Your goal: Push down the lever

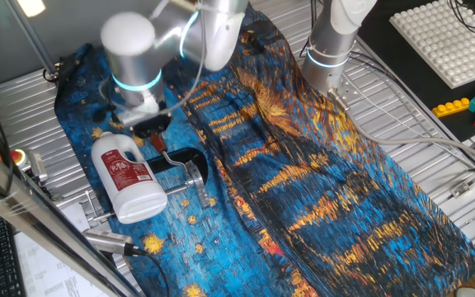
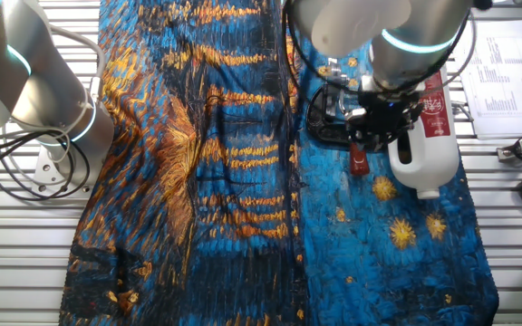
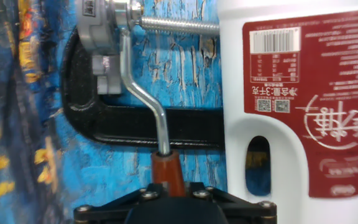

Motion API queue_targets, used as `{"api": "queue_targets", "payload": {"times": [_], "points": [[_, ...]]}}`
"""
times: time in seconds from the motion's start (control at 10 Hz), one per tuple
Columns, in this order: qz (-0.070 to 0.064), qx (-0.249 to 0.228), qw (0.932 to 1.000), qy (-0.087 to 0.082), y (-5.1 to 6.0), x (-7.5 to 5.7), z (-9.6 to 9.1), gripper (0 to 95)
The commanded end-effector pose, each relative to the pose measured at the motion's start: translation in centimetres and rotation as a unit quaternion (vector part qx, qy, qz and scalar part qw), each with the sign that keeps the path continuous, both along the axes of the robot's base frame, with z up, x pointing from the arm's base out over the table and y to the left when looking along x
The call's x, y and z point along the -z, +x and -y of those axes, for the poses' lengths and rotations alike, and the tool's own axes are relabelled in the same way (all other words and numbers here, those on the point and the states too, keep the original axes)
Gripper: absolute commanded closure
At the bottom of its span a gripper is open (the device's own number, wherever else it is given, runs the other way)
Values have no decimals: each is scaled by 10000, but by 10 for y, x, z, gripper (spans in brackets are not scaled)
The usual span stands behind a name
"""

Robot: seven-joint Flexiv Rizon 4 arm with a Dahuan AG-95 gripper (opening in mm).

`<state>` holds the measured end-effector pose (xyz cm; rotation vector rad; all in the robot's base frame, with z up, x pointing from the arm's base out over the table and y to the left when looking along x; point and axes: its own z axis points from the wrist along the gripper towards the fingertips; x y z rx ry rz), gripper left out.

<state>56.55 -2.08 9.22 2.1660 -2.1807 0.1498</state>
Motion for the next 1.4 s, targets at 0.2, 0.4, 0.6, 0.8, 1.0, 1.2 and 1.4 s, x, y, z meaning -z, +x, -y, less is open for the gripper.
{"api": "queue_targets", "payload": {"times": [0.2, 0.4, 0.6, 0.8, 1.0, 1.2, 1.4], "points": [[43, 358, 9993, 13, 0, -44, -5, 950], [98, 633, 9979, 116, -3, -66, -14, 950], [132, 1035, 9942, 268, 0, -74, -19, 950], [256, 2836, 9581, 306, -2, -73, -18, 950], [353, 4636, 8842, 451, -1, -73, -18, 950], [437, 5789, 8129, 461, 1, -73, -20, 950], [492, 6388, 7664, 460, 3, -74, -22, 950]]}}
